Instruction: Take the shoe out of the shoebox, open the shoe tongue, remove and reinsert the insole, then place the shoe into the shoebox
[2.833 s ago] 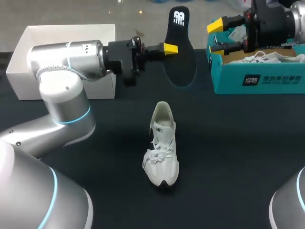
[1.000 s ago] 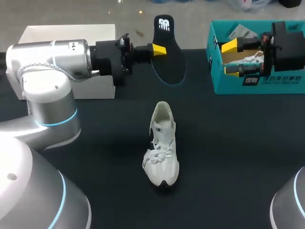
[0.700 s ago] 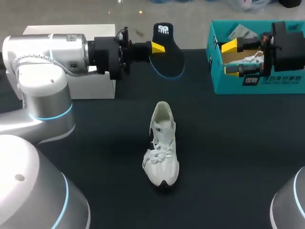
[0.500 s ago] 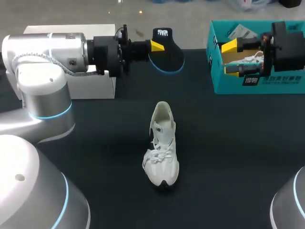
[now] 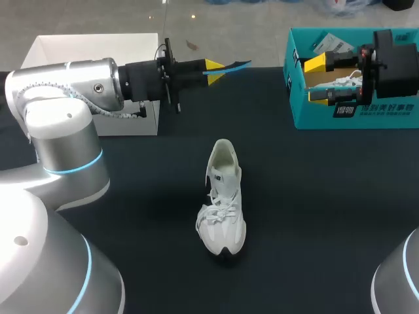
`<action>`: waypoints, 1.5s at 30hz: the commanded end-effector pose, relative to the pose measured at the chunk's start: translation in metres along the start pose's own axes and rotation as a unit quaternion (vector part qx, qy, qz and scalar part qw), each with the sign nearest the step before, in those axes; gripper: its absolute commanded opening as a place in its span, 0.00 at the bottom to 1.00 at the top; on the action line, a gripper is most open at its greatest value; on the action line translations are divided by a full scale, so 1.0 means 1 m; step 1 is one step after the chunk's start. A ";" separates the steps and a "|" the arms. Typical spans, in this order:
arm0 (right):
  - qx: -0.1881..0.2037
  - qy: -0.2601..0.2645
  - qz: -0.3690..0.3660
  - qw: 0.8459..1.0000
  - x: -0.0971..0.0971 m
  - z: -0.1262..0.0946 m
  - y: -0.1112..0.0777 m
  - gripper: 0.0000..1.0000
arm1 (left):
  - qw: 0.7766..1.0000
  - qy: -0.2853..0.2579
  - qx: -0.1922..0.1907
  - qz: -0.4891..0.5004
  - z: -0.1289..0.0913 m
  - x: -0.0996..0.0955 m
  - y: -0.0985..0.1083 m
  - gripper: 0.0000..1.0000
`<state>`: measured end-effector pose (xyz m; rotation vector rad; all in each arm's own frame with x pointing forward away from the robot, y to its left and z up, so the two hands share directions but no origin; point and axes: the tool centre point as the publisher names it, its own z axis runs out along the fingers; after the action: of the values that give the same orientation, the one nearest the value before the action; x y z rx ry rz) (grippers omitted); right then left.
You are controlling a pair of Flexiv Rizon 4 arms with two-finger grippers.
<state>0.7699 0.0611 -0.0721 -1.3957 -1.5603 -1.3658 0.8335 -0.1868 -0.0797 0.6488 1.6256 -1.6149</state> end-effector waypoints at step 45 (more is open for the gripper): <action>0.000 -0.001 0.001 1.000 0.000 0.002 0.000 1.00 | 0.398 0.060 0.016 -0.915 -0.014 0.014 -0.011 0.00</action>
<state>0.7699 0.0609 -0.0719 -1.3954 -1.5603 -1.3659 0.8099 -0.1761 -0.0841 -0.8183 2.3698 -2.4629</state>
